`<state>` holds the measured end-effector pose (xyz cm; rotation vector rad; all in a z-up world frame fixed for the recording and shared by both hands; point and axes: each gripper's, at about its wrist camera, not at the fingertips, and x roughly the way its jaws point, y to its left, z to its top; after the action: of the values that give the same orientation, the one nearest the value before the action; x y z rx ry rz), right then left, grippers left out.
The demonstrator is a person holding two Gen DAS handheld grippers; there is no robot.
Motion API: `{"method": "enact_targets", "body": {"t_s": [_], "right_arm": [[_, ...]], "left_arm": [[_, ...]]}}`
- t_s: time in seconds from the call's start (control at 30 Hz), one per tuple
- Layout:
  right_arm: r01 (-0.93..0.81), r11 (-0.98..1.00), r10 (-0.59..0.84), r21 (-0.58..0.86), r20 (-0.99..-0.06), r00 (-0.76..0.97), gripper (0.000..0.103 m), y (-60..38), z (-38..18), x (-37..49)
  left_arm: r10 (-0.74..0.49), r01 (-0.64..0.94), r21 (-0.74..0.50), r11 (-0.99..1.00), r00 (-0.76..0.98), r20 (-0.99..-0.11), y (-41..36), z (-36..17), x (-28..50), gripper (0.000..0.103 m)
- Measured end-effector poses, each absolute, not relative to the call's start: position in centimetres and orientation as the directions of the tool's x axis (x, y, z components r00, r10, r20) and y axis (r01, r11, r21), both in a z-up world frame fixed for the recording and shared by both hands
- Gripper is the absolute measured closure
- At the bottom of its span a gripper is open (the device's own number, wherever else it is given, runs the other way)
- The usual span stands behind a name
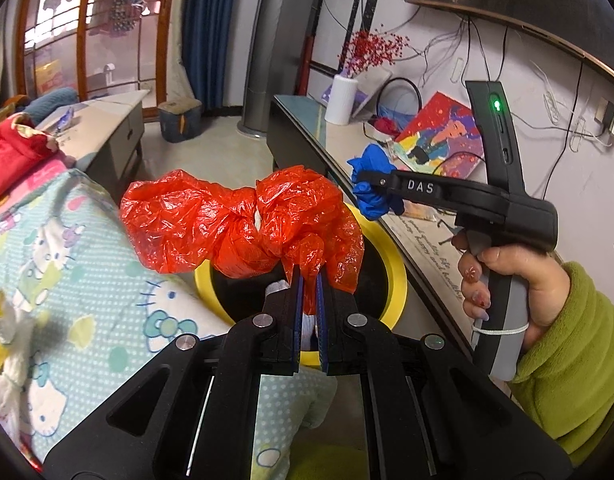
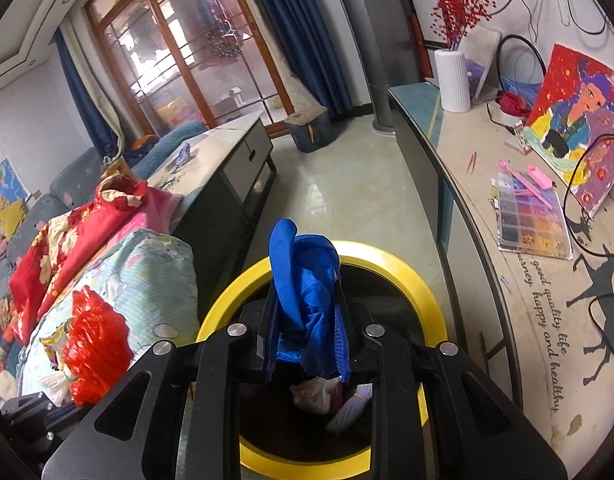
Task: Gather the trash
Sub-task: 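Open both tools to drop the red bag and blue glove into the bin, then move both tools back over the remaining trash on the bed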
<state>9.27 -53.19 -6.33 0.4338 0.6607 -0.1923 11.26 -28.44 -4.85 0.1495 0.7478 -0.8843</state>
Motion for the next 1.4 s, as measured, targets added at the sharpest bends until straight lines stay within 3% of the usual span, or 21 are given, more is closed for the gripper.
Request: {"method": "enact_targets", "body": {"t_s": [0.4,0.47,0.5,0.53,0.6,0.67,0.73,0.87,1.4], "right_arm": [[0.324,0.882,-0.023,0.343,-0.654,0.756,0.079,-54.1,-8.0,9.8],[0.316,0.884,-0.017,0.345,-0.653,0.757,0.075,-54.0,-7.9,9.9],[0.315,0.885,-0.017,0.344,-0.651,0.759,0.074,-54.0,-7.9,10.0],[0.313,0.885,-0.016,0.345,-0.649,0.76,0.068,-54.1,-7.9,10.0],[0.317,0.886,-0.025,0.338,-0.649,0.76,0.059,-54.0,-7.9,10.0],[0.322,0.891,-0.039,0.319,-0.653,0.756,0.057,-53.9,-8.0,10.0],[0.327,0.893,-0.048,0.309,-0.657,0.753,0.05,-53.7,-8.1,10.0],[0.325,0.897,-0.05,0.299,-0.661,0.748,0.044,-53.2,-8.3,10.1],[0.255,0.932,-0.039,0.257,-0.629,0.777,0.035,-49.4,-6.2,9.9]], "left_arm": [[-0.629,0.788,-0.172,0.591,0.317,-0.71,-31.3,-7.9,12.0,0.1],[-0.626,0.783,-0.178,0.596,0.315,-0.713,-31.7,-8.0,12.4,0.098],[-0.625,0.779,-0.182,0.6,0.314,-0.714,-31.8,-8.0,12.5,0.088],[-0.624,0.773,-0.182,0.608,0.323,-0.712,-31.8,-8.0,12.7,0.07],[-0.627,0.755,-0.189,0.628,0.346,-0.698,-31.2,-7.8,12.9,0.051],[-0.631,0.738,-0.2,0.644,0.365,-0.684,-30.5,-7.5,13.1,0.043],[-0.628,0.714,-0.203,0.67,0.4,-0.667,-29.6,-7.0,13.2,0.019],[-0.628,0.679,-0.214,0.702,0.45,-0.635,-27.7,-6.1,13.2,0.011],[-0.588,0.602,-0.206,0.772,0.553,-0.59,-23.6,-4.3,12.3,0.011]]}}
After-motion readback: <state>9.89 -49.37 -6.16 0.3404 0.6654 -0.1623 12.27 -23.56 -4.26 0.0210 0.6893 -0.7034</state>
